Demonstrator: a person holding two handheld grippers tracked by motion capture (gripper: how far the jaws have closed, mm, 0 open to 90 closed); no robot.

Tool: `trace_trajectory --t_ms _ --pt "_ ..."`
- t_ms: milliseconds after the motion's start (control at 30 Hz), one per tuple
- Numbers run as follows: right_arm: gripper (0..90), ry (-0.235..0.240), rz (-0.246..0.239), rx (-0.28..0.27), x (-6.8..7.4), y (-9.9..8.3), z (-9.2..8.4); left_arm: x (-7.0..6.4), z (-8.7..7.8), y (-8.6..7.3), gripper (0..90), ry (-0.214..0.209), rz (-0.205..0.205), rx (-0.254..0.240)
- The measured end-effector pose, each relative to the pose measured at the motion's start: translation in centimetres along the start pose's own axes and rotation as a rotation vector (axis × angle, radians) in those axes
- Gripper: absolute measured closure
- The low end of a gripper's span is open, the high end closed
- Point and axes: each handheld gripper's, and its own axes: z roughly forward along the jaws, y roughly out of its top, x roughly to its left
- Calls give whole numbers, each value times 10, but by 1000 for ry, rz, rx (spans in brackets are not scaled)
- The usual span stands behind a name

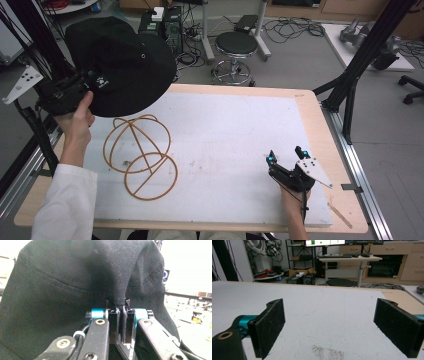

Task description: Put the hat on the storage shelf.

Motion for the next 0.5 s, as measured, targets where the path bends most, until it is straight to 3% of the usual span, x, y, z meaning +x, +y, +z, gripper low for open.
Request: trace_trajectory --t_ms 233,300,333,367,433,467,500 --pt "93 2 -4 -3 1 1 -1 0 -14 14 868 -54 -42 -59" --pt "93 2 -4 -4 1 1 -1 1 -18 18 869 -83 -50 -68" --pt "93 2 -4 -3 1 1 -1 1 -23 21 869 -124 -68 -75" --pt "93 0 -3 -4 1 1 0 1 -23 21 868 -124 -68 -75" --pt "93 1 -7 -6 0 1 0 2 -27 22 868 -165 -88 -78" --pt "93 0 -7 -6 0 1 0 1 -30 24 869 -205 -97 -70" --pt "93 0 -7 -6 0 1 0 0 -31 25 869 -217 -85 -60"
